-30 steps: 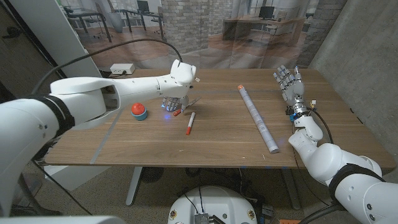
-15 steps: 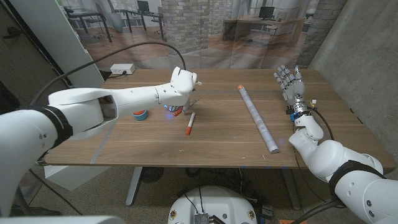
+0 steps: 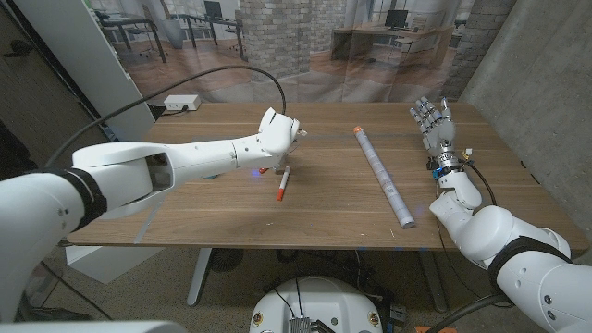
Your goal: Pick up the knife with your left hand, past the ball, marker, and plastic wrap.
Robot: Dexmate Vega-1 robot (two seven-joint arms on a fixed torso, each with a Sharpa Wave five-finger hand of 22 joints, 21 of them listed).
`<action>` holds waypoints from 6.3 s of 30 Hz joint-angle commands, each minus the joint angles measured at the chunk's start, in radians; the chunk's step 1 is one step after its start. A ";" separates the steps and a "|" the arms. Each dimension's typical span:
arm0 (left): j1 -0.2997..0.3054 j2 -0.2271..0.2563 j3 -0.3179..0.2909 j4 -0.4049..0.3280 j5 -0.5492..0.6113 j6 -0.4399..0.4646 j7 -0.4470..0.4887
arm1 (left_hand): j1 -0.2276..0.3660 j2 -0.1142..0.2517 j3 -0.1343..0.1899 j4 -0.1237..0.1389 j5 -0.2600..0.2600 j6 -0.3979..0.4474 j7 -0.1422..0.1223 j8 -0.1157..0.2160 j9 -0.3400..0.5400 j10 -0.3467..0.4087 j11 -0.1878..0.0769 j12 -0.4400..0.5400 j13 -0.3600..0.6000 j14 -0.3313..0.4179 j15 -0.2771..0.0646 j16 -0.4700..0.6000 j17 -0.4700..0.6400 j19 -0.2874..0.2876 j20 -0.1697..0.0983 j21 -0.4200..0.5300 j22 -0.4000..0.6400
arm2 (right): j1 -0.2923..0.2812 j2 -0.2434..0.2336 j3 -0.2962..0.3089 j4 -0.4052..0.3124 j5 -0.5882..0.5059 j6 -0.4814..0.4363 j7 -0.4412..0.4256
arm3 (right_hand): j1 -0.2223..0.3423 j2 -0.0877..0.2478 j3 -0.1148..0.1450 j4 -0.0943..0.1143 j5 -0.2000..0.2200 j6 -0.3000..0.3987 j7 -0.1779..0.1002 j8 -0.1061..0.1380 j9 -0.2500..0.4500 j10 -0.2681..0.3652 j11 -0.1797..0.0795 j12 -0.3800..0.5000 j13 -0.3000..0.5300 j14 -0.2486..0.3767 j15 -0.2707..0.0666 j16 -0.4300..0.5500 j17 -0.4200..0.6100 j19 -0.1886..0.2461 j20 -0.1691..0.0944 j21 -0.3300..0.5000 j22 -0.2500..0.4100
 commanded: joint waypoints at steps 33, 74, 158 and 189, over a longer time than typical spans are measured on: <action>0.345 0.052 -0.260 -0.041 0.383 -0.245 0.151 | 0.210 -0.032 0.063 -0.007 0.016 0.286 -0.056 0.067 0.003 0.364 -0.145 -0.025 -0.127 0.388 -0.169 0.033 -0.114 0.161 -0.126 0.136 -0.007 | 0.022 -0.023 0.021 0.036 -0.158 0.005 -0.167 | -0.005 -0.006 -0.007 -0.006 0.012 0.037 -0.013 0.011 0.004 0.021 0.001 0.006 0.003 0.021 -0.001 -0.001 0.001 0.019 -0.003 0.001 0.005; 0.486 0.064 -0.452 -0.105 0.374 -0.156 0.311 | 0.468 -0.048 0.080 -0.008 0.071 0.611 -0.036 0.105 0.005 0.657 -0.123 -0.003 -0.099 0.672 -0.188 0.074 -0.075 0.232 -0.265 0.282 -0.014 | 0.027 -0.062 -0.100 0.037 -0.253 0.068 -0.312 | 0.000 -0.004 -0.008 -0.013 0.018 0.056 -0.017 0.008 0.005 0.031 -0.004 0.003 0.003 0.031 -0.010 -0.004 0.000 0.023 -0.011 -0.002 0.004; 0.569 0.125 -0.674 -0.288 0.340 -0.201 0.615 | 0.471 -0.053 0.069 0.004 0.138 0.624 -0.037 0.060 0.011 0.651 -0.119 -0.009 -0.026 0.671 -0.188 0.056 0.011 0.192 -0.271 0.330 -0.025 | -0.110 -0.066 -0.372 -0.196 -0.162 0.172 -0.496 | 0.006 -0.003 -0.012 -0.026 0.027 0.058 -0.018 -0.001 0.005 0.029 -0.008 -0.004 0.004 0.024 -0.018 -0.010 -0.001 0.017 -0.025 -0.007 0.004; 0.604 0.161 -0.726 -0.343 0.280 -0.230 0.756 | 0.469 -0.058 0.072 0.004 0.153 0.628 -0.036 0.047 0.013 0.654 -0.124 -0.015 -0.007 0.679 -0.190 0.046 0.030 0.189 -0.274 0.346 -0.027 | -0.286 -0.179 -0.586 -0.506 -0.128 0.076 -0.763 | 0.006 -0.002 -0.014 -0.029 0.030 0.064 -0.018 -0.001 0.005 0.033 -0.007 -0.004 0.004 0.025 -0.020 -0.010 -0.001 0.017 -0.027 -0.007 0.004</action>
